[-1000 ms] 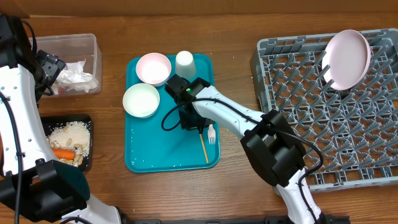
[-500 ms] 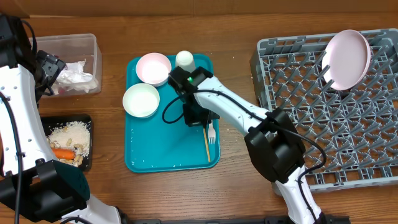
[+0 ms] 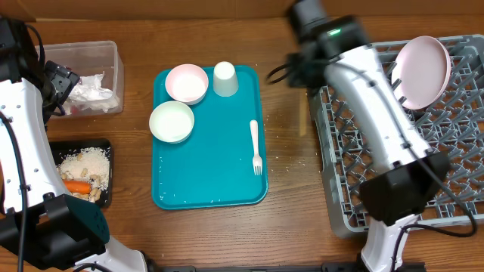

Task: Sort waste into correct bins and load items into the dishwasher rack
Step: 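Carry the chopstick with the right gripper and drop it in the rack, then move the right gripper back over the white fork on the tray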

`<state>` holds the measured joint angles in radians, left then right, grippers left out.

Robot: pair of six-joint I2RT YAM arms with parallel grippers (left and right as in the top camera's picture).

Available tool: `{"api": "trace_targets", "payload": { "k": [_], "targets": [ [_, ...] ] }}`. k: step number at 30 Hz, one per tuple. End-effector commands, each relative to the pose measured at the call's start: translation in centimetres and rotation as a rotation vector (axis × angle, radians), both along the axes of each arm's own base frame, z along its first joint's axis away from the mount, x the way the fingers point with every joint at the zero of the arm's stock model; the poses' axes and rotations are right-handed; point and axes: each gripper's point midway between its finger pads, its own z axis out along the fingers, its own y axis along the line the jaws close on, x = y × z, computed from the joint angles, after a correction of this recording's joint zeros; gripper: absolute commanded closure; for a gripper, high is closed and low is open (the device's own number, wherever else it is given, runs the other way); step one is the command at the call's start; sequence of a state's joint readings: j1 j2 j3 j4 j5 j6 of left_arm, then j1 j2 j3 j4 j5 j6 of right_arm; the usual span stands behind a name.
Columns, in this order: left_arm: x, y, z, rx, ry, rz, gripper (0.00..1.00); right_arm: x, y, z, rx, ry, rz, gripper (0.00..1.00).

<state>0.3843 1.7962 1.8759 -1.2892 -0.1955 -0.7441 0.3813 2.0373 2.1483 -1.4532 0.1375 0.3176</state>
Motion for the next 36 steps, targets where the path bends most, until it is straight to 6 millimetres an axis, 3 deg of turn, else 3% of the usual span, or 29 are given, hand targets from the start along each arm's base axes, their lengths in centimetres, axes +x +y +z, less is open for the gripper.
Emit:
{"api": "trace_targets", "payload": {
  "k": [1,7,10,23,26,30,34,36],
  "targets": [
    [-0.1,0.3,0.3,0.018,0.001,-0.004,0.0,2.1,-5.3,1.1,-0.024,-0.037,0.081,0.96],
    [-0.1,0.3,0.3,0.018,0.001,-0.004,0.0,3.8,-10.1,1.3,0.017,-0.066,0.038,0.96],
    [-0.1,0.3,0.3,0.018,0.001,-0.004,0.0,3.9,-11.3,1.1,0.052,-0.058,0.041,0.96],
    [-0.1,0.3,0.3,0.018,0.001,-0.004,0.0,3.4,-11.0,-5.0,0.099,0.067,0.056,0.93],
    [-0.1,0.3,0.3,0.018,0.001,-0.004,0.0,3.4,-10.7,-5.3,0.112,0.079,0.059,0.89],
    [-0.1,0.3,0.3,0.018,0.001,-0.004,0.0,3.2,-10.7,-5.4,0.113,0.085,0.059,0.76],
    [-0.1,0.3,0.3,0.018,0.001,-0.004,0.0,3.0,-10.7,-5.5,0.116,0.096,0.059,0.75],
    [-0.1,0.3,0.3,0.018,0.001,-0.004,0.0,2.8,-10.6,-5.5,0.122,0.103,0.06,0.66]
  ]
}}
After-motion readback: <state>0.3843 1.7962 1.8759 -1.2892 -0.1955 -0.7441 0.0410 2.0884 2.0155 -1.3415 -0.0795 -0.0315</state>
